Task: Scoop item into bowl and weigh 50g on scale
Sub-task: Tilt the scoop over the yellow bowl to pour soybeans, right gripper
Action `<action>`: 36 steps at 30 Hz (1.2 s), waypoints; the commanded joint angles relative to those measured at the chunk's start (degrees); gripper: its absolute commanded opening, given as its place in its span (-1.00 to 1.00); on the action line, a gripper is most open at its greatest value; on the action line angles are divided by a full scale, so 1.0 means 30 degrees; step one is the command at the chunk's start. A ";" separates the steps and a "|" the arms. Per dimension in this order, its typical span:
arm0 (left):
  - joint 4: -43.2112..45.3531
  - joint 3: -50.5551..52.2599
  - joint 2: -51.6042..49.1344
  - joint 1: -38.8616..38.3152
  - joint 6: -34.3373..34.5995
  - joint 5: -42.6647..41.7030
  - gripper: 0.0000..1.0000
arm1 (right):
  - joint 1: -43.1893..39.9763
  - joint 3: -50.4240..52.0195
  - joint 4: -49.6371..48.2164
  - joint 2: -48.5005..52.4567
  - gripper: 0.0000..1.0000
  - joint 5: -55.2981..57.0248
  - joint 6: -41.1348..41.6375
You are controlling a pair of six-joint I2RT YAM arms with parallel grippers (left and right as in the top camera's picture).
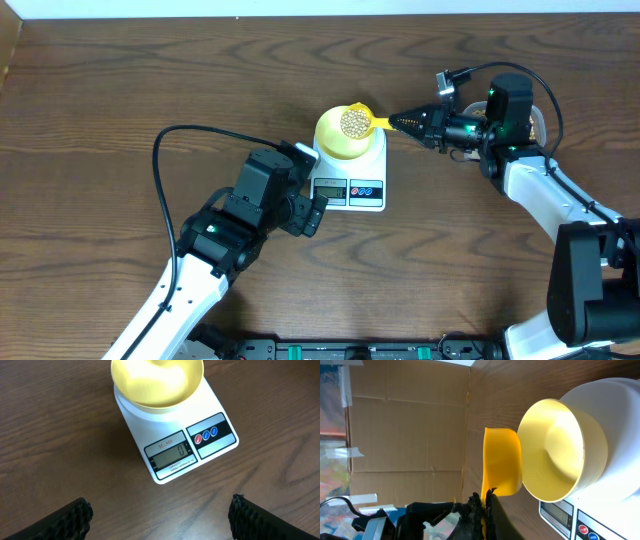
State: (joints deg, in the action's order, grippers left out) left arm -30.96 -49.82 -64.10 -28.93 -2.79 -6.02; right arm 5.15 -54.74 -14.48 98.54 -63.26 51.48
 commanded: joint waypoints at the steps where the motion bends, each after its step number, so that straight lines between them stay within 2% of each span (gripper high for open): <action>1: 0.0066 0.0000 -0.0109 0.0080 0.0160 0.0168 0.79 | 0.0087 0.0044 -0.0117 0.0160 -0.98 -0.0459 0.0415; 7: 0.0066 0.0000 -0.0109 0.0080 0.0160 0.0168 0.78 | 0.0000 0.0044 -0.0204 0.0160 -0.97 -0.0452 0.0794; 19: 0.0066 0.0000 -0.0109 0.0080 0.0160 0.0168 0.79 | -0.1107 0.0044 -0.2856 0.0160 -0.98 -0.0590 0.2980; 36: 0.0066 0.0000 -0.0109 0.0080 0.0160 0.0168 0.78 | -0.1399 0.0044 -0.2900 0.0160 -0.98 -0.1115 0.3475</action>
State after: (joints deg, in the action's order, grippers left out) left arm -30.96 -49.82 -64.10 -28.93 -2.79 -6.02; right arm 1.06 -54.65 -22.98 98.54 -65.10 61.30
